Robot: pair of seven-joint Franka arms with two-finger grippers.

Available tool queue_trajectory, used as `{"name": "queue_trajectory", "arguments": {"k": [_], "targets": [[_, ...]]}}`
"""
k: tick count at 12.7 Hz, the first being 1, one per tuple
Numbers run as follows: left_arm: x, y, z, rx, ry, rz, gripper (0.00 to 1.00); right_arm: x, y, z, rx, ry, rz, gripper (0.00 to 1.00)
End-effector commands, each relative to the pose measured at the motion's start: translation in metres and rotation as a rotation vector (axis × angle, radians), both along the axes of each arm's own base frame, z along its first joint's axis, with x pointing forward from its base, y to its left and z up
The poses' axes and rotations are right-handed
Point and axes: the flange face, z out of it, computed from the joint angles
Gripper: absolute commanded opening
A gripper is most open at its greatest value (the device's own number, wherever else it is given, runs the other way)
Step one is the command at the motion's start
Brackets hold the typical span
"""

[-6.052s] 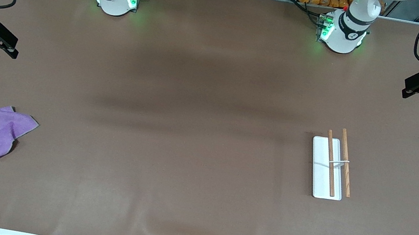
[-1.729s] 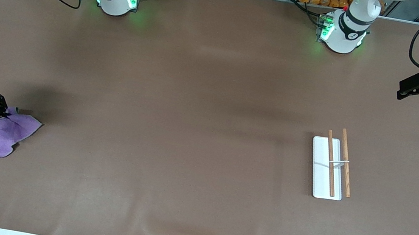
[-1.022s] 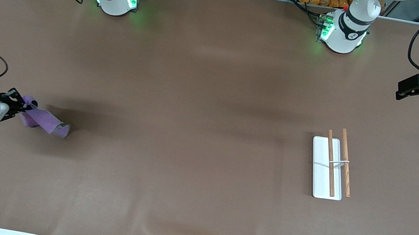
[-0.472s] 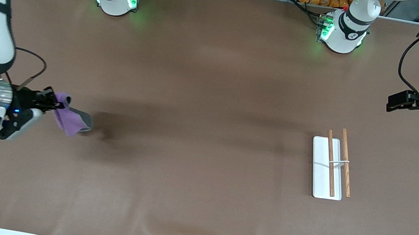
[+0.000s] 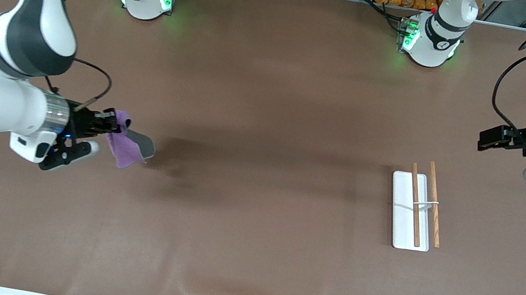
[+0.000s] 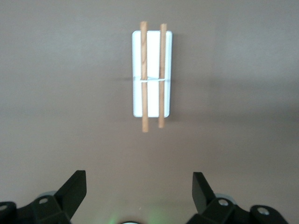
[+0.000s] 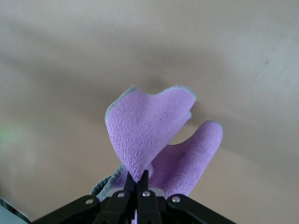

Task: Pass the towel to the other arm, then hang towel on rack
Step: 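Lift the towel with the right gripper while the left gripper approaches, then bring the left gripper to the towel and grasp it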

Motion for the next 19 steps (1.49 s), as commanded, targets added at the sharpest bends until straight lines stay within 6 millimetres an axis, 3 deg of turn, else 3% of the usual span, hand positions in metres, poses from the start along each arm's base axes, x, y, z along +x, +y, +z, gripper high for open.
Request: {"name": "queue_trajectory", "arguments": {"k": [1, 3, 5, 10, 14, 18, 19], "targets": [[0.015, -0.011, -0.006, -0.098, -0.035, 0.014, 1.0, -0.021, 0.057, 0.017, -0.073, 0.038, -0.166, 0.0], [0.023, -0.015, -0.015, -0.117, -0.048, 0.03, 1.0, -0.024, 0.087, 0.029, -0.092, 0.029, -0.296, 0.0], [0.03, -0.032, -0.026, -0.12, -0.051, 0.056, 1.0, -0.031, 0.128, 0.041, -0.105, 0.031, -0.442, 0.0], [0.039, -0.113, -0.055, -0.13, -0.073, 0.139, 1.0, -0.031, 0.176, 0.047, 0.057, 0.134, -0.692, 0.0], [0.053, -0.145, -0.074, -0.222, -0.102, 0.139, 1.0, -0.055, 0.255, 0.05, 0.103, 0.185, -0.954, 0.0], [0.063, -0.179, -0.08, -0.307, -0.12, 0.205, 1.0, -0.049, 0.283, 0.043, 0.283, 0.461, -1.194, 0.0], [0.062, -0.194, -0.081, -0.315, -0.12, 0.224, 1.0, -0.056, 0.298, 0.043, 0.317, 0.482, -1.208, 0.0]]}}
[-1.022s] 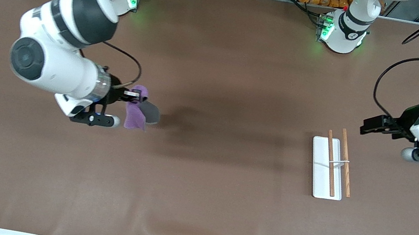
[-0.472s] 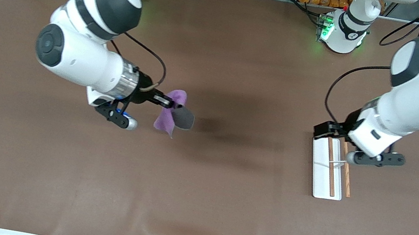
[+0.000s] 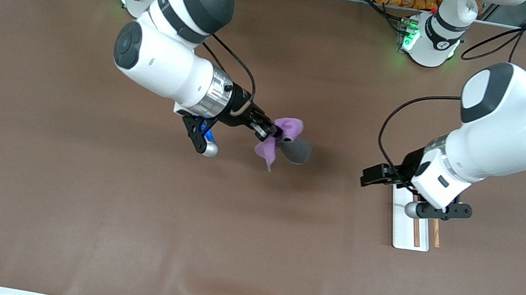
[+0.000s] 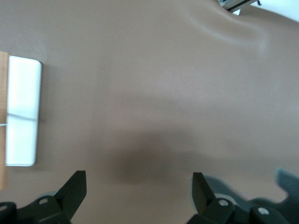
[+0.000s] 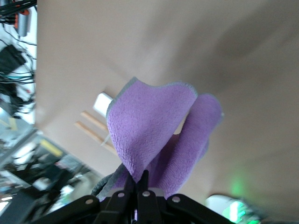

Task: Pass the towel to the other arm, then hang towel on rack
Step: 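Bring the left gripper to the towel and grasp it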

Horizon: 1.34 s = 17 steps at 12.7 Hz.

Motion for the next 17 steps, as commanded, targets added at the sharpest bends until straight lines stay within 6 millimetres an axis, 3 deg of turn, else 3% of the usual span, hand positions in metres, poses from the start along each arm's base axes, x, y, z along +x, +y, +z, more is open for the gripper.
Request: {"name": "queue_trajectory", "arguments": {"k": [1, 5, 11, 14, 17], "targets": [[0.01, -0.031, 0.006, -0.044, -0.001, 0.085, 1.0, -0.005, 0.027, -0.003, 0.106, 0.07, -0.123, 0.0], [0.016, -0.057, 0.004, -0.12, -0.002, 0.203, 1.0, -0.015, 0.054, -0.01, 0.152, 0.128, -0.271, 0.0], [0.021, -0.072, -0.012, -0.193, 0.002, 0.235, 1.0, -0.014, 0.054, -0.01, 0.155, 0.15, -0.292, 0.0], [0.02, -0.095, -0.013, -0.199, -0.001, 0.198, 0.99, -0.014, 0.054, -0.01, 0.152, 0.148, -0.291, 0.0], [0.02, -0.114, -0.02, -0.204, 0.007, 0.175, 0.9, -0.014, 0.054, -0.01, 0.152, 0.147, -0.29, 0.0]]}}
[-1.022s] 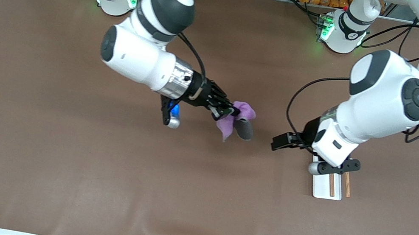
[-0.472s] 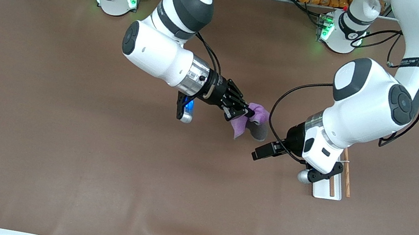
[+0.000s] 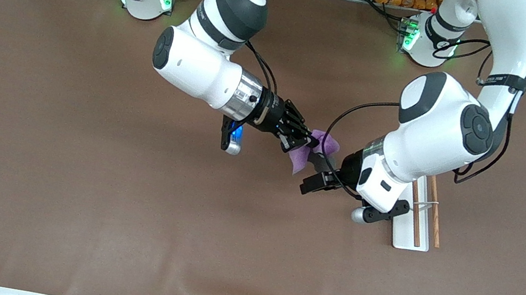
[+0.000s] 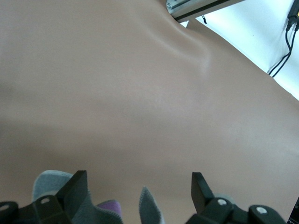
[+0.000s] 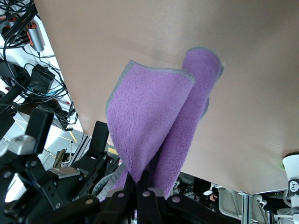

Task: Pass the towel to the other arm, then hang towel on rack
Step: 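Bring the left gripper to the towel and grasp it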

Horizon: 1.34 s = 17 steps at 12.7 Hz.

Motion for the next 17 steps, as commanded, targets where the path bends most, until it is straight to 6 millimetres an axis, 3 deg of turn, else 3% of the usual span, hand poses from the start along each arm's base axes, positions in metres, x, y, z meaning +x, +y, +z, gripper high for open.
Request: {"name": "queue_trajectory", "arguments": {"k": [1, 3, 12, 17], "targets": [[0.002, -0.015, -0.005, -0.009, 0.033, -0.021, 0.82, 0.001, 0.001, 0.004, 0.018, 0.009, -0.012, 0.0], [-0.007, -0.02, -0.009, 0.013, 0.09, -0.057, 0.71, 0.002, 0.001, 0.004, 0.019, 0.007, -0.01, 0.0], [-0.015, -0.025, 0.008, -0.034, 0.133, -0.074, 0.61, 0.002, -0.001, 0.007, 0.015, -0.001, -0.01, 0.0], [-0.02, -0.029, 0.009, -0.081, 0.187, -0.079, 0.32, 0.004, -0.002, 0.006, 0.015, -0.002, -0.011, 0.0]]}}
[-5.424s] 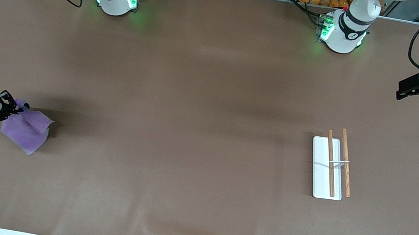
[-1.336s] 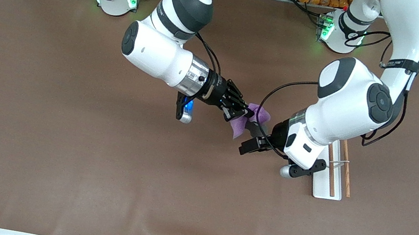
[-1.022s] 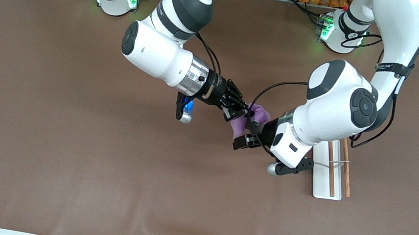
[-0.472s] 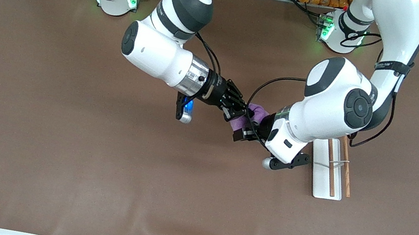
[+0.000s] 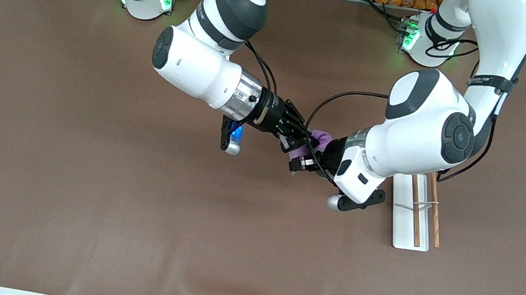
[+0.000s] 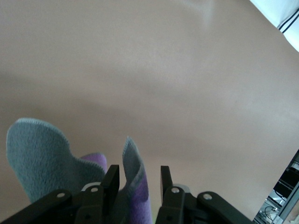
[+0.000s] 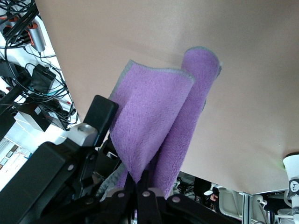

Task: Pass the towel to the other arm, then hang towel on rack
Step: 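Open the right gripper while the left gripper pulls the towel away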

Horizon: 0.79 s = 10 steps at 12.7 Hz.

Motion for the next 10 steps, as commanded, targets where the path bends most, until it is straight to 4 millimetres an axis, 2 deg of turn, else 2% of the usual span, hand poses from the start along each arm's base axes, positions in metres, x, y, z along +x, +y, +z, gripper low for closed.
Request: {"name": "queue_trajectory", "arguments": {"k": [1, 2, 4, 7, 8, 9, 10], "targets": [[-0.002, -0.002, 0.011, -0.026, 0.033, -0.008, 0.14, 0.002, -0.001, 0.005, 0.013, -0.002, -0.007, 0.0], [-0.002, -0.002, 0.014, -0.026, 0.037, -0.015, 0.07, 0.003, -0.002, 0.005, 0.013, -0.002, -0.009, 0.0], [-0.001, 0.002, 0.013, -0.021, 0.05, -0.017, 0.01, 0.002, -0.001, 0.005, 0.012, -0.004, -0.006, 0.0], [0.001, 0.007, 0.015, -0.021, 0.036, -0.029, 0.0, 0.003, -0.002, 0.004, 0.011, -0.002, -0.008, 0.0], [0.003, 0.012, 0.017, -0.023, 0.016, -0.05, 0.0, 0.004, -0.004, 0.003, 0.012, 0.011, -0.013, 0.38], [0.007, 0.021, 0.018, -0.019, 0.014, -0.049, 0.0, 0.004, -0.005, 0.001, 0.007, 0.016, -0.013, 0.99], [0.01, 0.035, 0.031, -0.018, -0.004, -0.032, 0.0, 0.002, -0.003, 0.001, -0.001, 0.011, -0.005, 1.0]]}}
